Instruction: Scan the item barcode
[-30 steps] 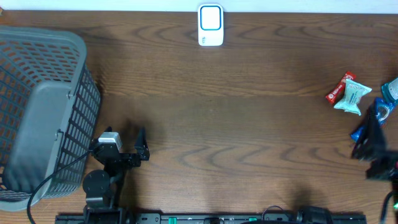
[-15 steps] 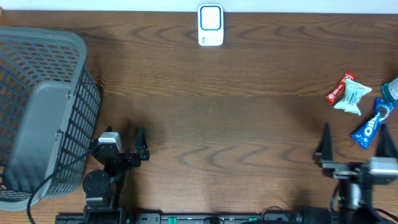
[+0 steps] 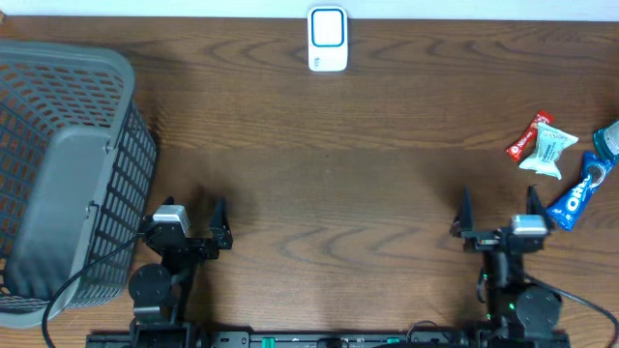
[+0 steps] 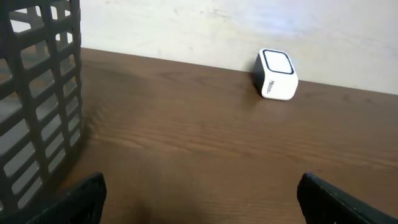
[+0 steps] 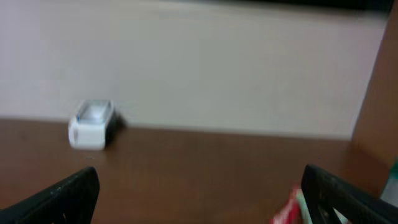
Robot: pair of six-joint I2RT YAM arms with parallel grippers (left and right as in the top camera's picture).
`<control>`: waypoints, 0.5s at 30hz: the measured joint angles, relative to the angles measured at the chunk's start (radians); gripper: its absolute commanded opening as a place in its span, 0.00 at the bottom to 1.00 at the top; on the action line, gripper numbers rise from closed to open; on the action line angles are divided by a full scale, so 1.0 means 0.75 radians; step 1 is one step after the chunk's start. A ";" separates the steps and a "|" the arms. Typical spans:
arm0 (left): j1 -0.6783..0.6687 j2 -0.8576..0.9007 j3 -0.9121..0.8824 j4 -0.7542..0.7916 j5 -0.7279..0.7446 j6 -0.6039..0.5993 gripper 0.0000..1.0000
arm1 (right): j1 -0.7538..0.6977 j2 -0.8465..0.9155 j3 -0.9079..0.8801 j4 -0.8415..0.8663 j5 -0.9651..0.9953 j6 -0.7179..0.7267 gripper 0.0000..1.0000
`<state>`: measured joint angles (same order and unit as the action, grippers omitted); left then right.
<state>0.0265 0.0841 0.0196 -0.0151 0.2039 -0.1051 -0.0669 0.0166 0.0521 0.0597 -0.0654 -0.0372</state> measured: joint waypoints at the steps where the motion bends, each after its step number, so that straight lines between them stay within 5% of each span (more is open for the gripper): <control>1: 0.000 0.000 0.000 0.000 -0.001 0.000 0.98 | 0.003 0.000 -0.026 -0.003 0.005 0.000 0.99; 15: 0.000 0.000 0.000 0.000 -0.001 0.000 0.98 | 0.007 -0.006 -0.061 -0.173 0.052 -0.037 0.99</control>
<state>0.0265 0.0841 0.0196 -0.0151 0.2035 -0.1051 -0.0620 0.0124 0.0067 -0.0700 -0.0265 -0.0650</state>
